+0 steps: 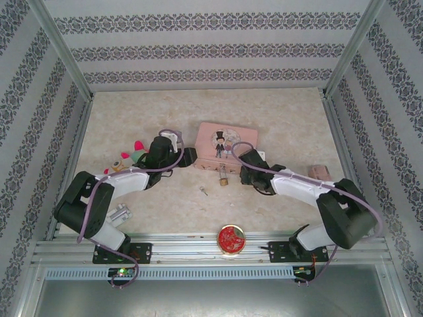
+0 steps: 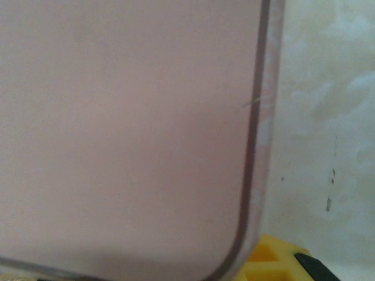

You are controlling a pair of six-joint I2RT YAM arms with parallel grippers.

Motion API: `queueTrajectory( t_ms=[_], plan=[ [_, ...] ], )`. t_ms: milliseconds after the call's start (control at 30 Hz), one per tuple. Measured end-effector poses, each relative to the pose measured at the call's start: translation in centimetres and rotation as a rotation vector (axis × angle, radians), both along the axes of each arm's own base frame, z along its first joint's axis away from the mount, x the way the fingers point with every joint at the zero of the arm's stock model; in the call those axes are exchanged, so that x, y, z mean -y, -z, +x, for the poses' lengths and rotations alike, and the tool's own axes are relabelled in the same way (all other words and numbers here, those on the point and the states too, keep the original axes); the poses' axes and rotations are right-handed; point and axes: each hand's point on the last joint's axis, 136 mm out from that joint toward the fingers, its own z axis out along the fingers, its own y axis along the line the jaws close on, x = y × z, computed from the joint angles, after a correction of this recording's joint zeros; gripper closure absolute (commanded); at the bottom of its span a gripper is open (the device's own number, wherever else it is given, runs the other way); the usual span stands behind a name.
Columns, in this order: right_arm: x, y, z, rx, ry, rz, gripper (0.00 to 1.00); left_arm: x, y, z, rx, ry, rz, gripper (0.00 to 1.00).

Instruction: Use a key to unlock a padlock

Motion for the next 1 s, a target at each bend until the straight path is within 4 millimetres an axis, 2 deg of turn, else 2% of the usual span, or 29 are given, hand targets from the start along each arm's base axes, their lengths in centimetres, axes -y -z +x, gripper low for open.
queueTrajectory(
  t_ms=[267, 533, 633, 767, 1000],
  plan=[
    [-0.5, 0.1, 4.5, 0.016, -0.015, -0.030, 0.77, 1.3, 0.4, -0.5, -0.002, 0.029, 0.003, 0.57],
    [-0.8, 0.3, 7.2, 0.016, -0.033, -0.036, 0.65, 1.0, 1.2, -1.1, -0.009, 0.017, 0.023, 0.55],
    [-1.0, 0.2, 7.3, 0.013, -0.038, -0.025, 0.58, 0.4, 0.8, -1.3, 0.006, -0.005, 0.034, 0.49],
    [-1.0, -0.3, 6.7, 0.011, -0.042, -0.042, 0.50, -0.3, -1.2, -1.1, 0.063, -0.037, 0.039, 0.40],
    [-1.3, -4.9, 3.7, 0.081, -0.070, -0.103, 0.46, -1.6, -4.1, -1.3, 0.138, -0.074, 0.067, 0.14]
  ],
)
